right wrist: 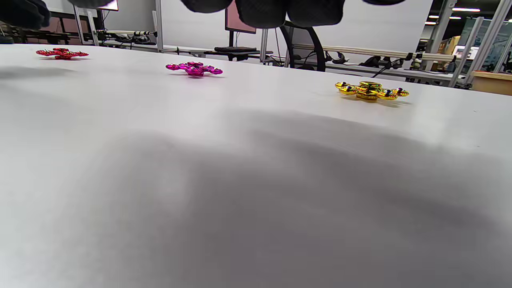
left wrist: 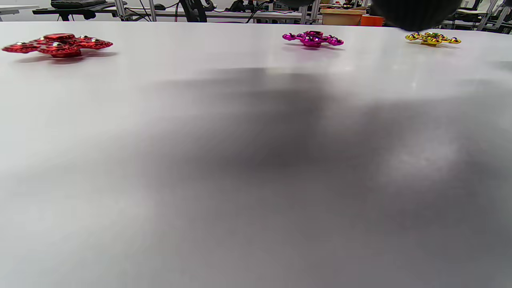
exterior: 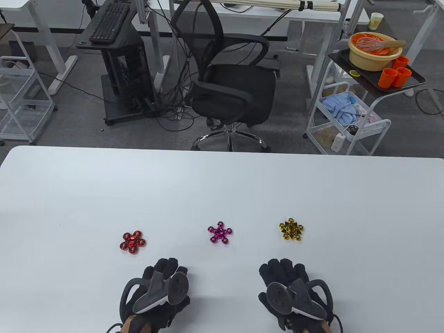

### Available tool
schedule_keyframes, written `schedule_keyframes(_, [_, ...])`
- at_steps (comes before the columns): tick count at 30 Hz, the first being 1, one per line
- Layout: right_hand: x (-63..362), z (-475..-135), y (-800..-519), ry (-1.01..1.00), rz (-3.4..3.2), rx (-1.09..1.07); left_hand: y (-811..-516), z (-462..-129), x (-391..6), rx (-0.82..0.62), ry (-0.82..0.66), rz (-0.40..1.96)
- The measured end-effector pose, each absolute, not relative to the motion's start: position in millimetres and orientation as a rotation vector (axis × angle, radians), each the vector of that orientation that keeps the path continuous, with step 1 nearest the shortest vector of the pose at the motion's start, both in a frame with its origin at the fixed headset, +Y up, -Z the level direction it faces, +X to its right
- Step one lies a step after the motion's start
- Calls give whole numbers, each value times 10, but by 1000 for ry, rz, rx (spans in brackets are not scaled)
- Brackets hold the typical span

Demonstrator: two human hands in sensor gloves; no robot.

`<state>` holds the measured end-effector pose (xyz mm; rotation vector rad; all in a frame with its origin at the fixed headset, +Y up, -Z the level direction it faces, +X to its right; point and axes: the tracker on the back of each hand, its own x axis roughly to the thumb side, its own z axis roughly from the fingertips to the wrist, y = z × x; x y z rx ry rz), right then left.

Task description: Flick fidget spinner to spin

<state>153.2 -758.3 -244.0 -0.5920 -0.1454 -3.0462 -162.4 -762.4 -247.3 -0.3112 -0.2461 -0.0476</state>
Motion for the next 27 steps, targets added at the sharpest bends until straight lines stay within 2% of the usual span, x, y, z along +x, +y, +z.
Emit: schedule_keyframes(27, [1541, -2400, -7541, -117, -3055, -596, -7601, -2451, -1638, -316, -243, -44])
